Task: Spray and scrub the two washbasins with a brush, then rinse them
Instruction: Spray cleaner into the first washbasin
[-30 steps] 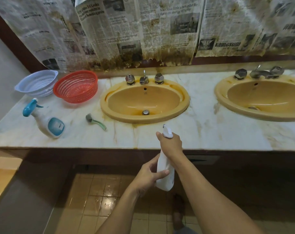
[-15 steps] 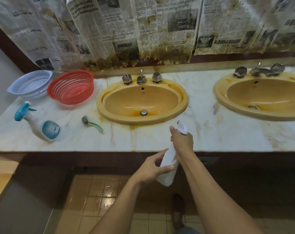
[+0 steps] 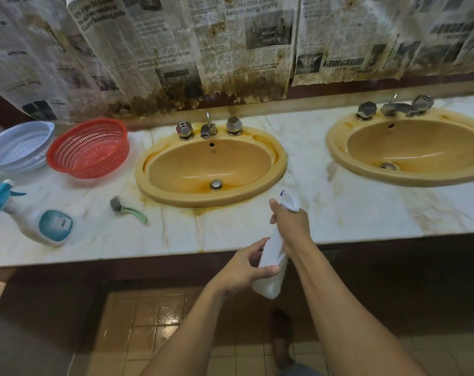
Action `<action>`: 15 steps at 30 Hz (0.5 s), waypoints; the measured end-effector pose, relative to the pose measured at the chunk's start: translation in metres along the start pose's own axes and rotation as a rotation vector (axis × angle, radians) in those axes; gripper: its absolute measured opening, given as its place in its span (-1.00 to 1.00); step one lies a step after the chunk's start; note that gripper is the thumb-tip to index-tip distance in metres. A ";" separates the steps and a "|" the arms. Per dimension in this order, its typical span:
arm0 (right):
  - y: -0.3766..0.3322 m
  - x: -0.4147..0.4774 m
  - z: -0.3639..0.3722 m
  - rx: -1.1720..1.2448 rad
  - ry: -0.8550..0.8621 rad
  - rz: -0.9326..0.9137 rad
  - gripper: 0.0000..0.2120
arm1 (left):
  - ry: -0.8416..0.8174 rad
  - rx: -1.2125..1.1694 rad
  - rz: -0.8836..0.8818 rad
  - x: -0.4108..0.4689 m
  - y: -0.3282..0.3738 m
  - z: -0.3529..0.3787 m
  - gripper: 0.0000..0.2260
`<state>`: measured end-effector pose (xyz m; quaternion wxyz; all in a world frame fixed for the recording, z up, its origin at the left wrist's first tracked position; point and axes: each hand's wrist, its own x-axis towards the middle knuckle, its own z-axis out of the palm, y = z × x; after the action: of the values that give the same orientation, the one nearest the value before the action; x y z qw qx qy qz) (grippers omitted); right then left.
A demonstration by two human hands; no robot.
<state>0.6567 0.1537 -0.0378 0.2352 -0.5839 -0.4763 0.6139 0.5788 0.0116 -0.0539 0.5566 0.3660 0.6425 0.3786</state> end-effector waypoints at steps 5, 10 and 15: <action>-0.006 0.010 0.000 -0.015 -0.053 -0.077 -0.57 | -0.008 -0.026 -0.023 0.010 0.006 0.000 -0.43; -0.012 0.019 -0.004 0.068 0.059 -0.003 -0.68 | 0.006 -0.001 0.005 0.022 0.010 -0.002 -0.41; -0.015 0.031 -0.009 0.139 0.067 0.013 -0.68 | -0.008 0.027 0.024 0.036 0.015 -0.009 -0.30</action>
<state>0.6552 0.1894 -0.0394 0.2869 -0.5895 -0.4207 0.6270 0.5669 0.0499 -0.0554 0.5497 0.3826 0.6410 0.3749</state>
